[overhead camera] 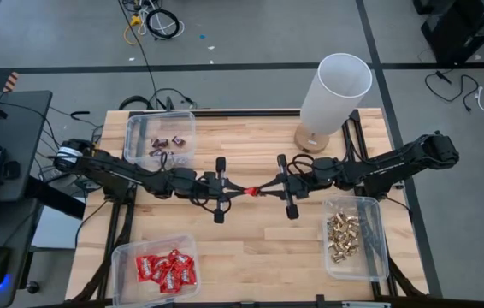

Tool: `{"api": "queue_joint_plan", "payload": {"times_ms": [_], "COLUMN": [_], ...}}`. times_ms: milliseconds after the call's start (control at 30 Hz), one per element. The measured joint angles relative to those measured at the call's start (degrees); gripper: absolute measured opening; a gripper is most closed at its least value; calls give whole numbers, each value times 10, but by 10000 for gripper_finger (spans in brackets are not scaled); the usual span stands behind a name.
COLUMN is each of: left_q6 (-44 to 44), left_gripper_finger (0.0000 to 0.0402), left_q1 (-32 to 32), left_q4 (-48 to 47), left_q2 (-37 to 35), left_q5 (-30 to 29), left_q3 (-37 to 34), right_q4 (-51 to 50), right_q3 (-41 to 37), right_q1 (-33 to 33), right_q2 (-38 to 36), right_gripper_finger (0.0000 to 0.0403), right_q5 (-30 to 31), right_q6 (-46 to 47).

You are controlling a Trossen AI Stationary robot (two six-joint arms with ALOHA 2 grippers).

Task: Sort candy
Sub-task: Put the red chocolate into the bottom left transparent bin

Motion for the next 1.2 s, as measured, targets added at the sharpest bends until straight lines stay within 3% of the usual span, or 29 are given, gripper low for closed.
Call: {"api": "queue_joint_plan", "payload": {"times_ms": [267,500,667,967,1200], "left_q6": [-5,1,1,-119,-260], "left_gripper_finger": [1,0,0,0,0], "left_q1": [-7,-25,-53,-134,-221], "left_q4": [-15,-92,-156,-418,-679], "left_q2": [-39,-81,-122,-207,-210], "left_q5": [-64,-146,-146,-164,-105], "left_q3": [0,0,3,87,215], "right_q4": [-5,-43,-86,-109,-125], "right_q3": [0,0,0,0,0], "right_q1": [0,2,7,7,7], "right_q2": [-10,-30,-36,-34,-34], "right_gripper_finger": [79,83,83,80,80], "right_q5": [66,115,166,175,171], "right_q6": [0,0,5,33,35]}}
